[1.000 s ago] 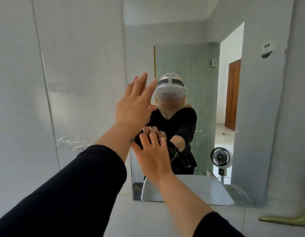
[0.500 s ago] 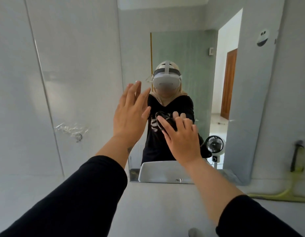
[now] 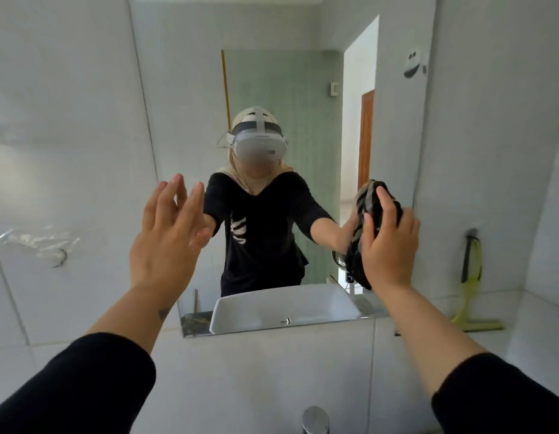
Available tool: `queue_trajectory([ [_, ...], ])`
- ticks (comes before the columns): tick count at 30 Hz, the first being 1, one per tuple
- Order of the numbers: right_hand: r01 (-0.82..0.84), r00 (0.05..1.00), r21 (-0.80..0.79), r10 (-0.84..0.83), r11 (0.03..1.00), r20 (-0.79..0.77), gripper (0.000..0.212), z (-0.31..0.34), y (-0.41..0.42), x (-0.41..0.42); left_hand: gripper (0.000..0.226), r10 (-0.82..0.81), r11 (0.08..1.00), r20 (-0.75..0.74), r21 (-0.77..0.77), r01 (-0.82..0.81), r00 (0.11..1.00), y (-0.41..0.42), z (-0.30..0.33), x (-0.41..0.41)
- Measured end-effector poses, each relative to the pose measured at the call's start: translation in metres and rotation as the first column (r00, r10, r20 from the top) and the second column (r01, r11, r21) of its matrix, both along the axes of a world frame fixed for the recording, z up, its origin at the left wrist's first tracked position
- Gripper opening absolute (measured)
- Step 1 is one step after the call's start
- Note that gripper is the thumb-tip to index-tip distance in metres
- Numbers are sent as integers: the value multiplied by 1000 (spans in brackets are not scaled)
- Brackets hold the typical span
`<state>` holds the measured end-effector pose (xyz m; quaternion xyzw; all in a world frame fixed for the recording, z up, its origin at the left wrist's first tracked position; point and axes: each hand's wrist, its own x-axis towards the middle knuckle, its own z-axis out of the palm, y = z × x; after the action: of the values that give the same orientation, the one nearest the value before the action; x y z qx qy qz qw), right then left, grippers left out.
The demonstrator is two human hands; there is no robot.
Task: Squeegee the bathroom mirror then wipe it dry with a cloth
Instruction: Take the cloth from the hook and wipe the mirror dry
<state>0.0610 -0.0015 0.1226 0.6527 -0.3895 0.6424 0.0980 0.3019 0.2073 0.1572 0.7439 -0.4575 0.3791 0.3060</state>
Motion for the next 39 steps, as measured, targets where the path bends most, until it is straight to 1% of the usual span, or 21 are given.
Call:
queue_trajectory([
  [4,-12,982,123,-11,992,186,45,-14,-10,-13,69,36,999,64,15,-37,997,-3,-2,6],
  [5,-17,977,149,-15,989,214,45,-16,-9,-12,69,43,999,67,20,-44,997,-4,-2,8],
  [7,-7,977,170,-30,985,213,45,-20,-3,-7,72,56,998,77,28,-58,995,-6,-2,10],
  [9,0,987,136,-22,991,159,45,-24,7,2,74,53,998,90,40,-57,994,-8,-3,11],
  [13,-36,998,-3,36,999,-45,45,-33,41,43,72,76,997,68,19,-77,995,-7,-4,7],
  [16,-113,962,-89,87,990,-257,48,-39,70,83,69,76,997,81,10,-77,994,-4,-4,4],
  [18,-130,926,-119,77,984,-369,48,-44,88,110,69,76,997,83,15,-78,994,-3,-4,4],
  [20,-107,900,-153,30,982,-435,48,-50,104,133,69,62,998,74,16,-63,995,-2,-3,2],
  [22,-113,875,-172,16,978,-483,54,-58,115,149,68,45,999,74,19,-46,996,0,-3,1],
  [25,-193,839,-195,59,962,-541,69,-74,124,160,68,35,999,86,21,-37,996,1,-3,3],
  [27,-232,803,-247,42,941,-595,74,-83,126,161,68,55,998,103,22,-58,993,0,-3,4],
  [29,-256,776,-289,17,922,-630,77,-86,123,160,68,65,998,115,14,-67,991,-3,-5,4],
  [31,-244,776,-312,-7,918,-630,76,-84,116,156,67,68,998,118,5,-69,991,-4,-7,4],
  [34,-172,828,-305,-30,937,-560,57,-77,102,140,62,64,998,91,-10,-63,994,-6,-12,0],
  [36,-121,863,-297,-47,947,-503,46,-73,91,124,57,64,997,57,-56,-61,996,-7,-21,-4],
  [39,-121,877,-231,-5,965,-480,46,-72,73,96,53,64,996,45,-58,-62,997,-8,-47,-9],
])
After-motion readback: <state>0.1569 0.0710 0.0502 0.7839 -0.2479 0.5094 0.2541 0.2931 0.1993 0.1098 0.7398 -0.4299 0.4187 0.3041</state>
